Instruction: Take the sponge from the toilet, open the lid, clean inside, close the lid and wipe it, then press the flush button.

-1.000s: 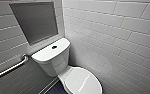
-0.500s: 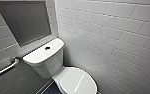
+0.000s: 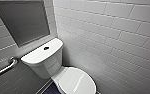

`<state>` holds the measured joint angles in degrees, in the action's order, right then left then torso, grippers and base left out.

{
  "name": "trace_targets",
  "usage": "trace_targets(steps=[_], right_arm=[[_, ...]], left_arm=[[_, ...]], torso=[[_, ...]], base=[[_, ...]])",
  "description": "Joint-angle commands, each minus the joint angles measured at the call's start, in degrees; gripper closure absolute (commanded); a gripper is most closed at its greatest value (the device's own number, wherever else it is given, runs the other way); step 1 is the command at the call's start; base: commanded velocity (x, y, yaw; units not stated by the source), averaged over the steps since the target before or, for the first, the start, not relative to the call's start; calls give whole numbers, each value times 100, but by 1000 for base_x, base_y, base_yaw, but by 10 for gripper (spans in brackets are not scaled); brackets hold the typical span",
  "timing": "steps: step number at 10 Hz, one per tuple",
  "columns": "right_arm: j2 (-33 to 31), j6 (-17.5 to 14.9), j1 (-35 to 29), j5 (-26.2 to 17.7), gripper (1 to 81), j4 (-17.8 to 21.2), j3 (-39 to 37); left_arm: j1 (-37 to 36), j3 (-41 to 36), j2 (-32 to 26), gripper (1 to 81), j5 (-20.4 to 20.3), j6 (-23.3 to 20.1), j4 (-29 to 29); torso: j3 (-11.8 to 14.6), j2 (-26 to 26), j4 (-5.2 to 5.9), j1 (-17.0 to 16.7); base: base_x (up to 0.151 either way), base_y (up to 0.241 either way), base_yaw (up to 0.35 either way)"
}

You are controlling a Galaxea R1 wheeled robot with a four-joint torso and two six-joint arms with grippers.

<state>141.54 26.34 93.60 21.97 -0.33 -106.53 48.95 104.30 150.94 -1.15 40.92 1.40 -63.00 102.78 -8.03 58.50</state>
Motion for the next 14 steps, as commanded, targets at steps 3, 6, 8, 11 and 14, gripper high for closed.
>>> trace_targets(steps=[3,6,8,11,14], right_arm=[[596,29,436,-246,811,-90,-674],[946,37,577,-237,811,-98,-1059],[1159,46,569,-254,811,-99,-1272],[1212,46,542,-272,811,-90,-1290],[1238,46,516,-290,811,-81,-1290]], left_arm=[[-653,188,270,10,89,689,-35],[-679,178,409,10,-131,820,-35],[-776,231,525,10,-227,1075,-35],[-829,301,507,10,-835,1383,-26],[-847,530,560,10,-843,1515,-26]], torso=[[0,0,0,0],[0,0,0,0],[0,0,0,0],[0,0,0,0],[0,0,0,0]], base=[[0,0,0],[0,0,0],[0,0,0],[0,0,0],[0,0,0]])
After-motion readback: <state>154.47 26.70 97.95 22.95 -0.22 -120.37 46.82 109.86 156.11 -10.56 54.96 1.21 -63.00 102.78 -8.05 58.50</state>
